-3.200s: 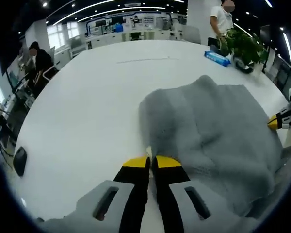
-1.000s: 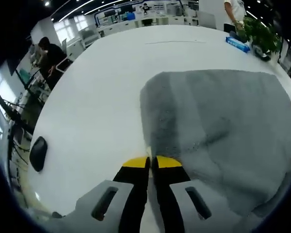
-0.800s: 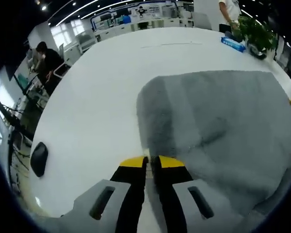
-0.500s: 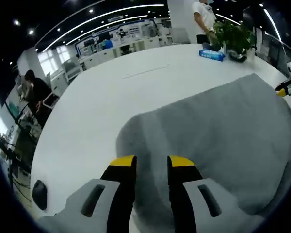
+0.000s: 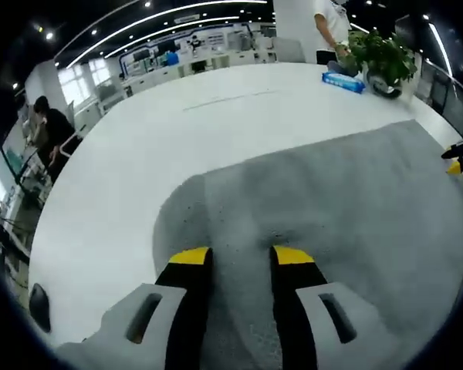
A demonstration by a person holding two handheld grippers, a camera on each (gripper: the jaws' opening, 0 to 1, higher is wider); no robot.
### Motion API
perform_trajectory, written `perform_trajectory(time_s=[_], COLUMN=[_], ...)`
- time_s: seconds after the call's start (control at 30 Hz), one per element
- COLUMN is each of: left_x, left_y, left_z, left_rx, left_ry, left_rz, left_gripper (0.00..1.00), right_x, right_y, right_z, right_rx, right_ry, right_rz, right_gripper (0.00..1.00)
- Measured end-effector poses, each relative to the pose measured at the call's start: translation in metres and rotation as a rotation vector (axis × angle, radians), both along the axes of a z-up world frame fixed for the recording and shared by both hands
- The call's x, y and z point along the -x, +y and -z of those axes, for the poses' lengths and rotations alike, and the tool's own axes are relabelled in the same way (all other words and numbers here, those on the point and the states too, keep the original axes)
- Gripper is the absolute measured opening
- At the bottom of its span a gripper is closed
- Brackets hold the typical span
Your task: Open the folded towel by lifting each exposed corner and separating the folded layers until the towel lies flat within the target outline without major curled edges
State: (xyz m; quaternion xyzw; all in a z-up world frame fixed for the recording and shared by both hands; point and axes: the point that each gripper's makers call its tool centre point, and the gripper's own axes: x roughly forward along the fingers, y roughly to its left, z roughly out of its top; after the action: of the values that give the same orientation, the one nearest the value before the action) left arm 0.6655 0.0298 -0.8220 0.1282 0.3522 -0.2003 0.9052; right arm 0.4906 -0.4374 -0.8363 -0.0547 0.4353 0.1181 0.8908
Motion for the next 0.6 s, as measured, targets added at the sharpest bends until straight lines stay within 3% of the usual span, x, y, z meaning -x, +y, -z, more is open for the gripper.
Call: perform_trajectory(time_s=[0.27, 0.4, 0.5, 0.6], left_x=[-0.027, -0.028, -0.033, -0.055], left_y=[-0.002, -0.010, -0.014, -0.005], left_z=[0.000, -0.001, -0.012, -0.023], left_rx=[0.026, 0.027, 0.051, 0.065], left_ry=[-0.012, 0.021, -0.020, -0.067], left_rz=[-0.003, 0.043, 0.060, 0.026], left_gripper=[0.40, 0.35, 0.32, 0.28], right_x=[-0.025, -0.029, -0.031, -0.029], right_y=[-0.010, -0.009, 0.001, 0.005], right_z=[0.000, 0.000, -0.013, -0.030], right_rx=[-0.001, 0.000, -0.106, -0.137], right_ry=[-0.006, 0.000, -0.072, -0.133], right_rz=[0.034, 0.035, 0.092, 0.124], right_gripper=[0.46, 0.47, 0.49, 0.48])
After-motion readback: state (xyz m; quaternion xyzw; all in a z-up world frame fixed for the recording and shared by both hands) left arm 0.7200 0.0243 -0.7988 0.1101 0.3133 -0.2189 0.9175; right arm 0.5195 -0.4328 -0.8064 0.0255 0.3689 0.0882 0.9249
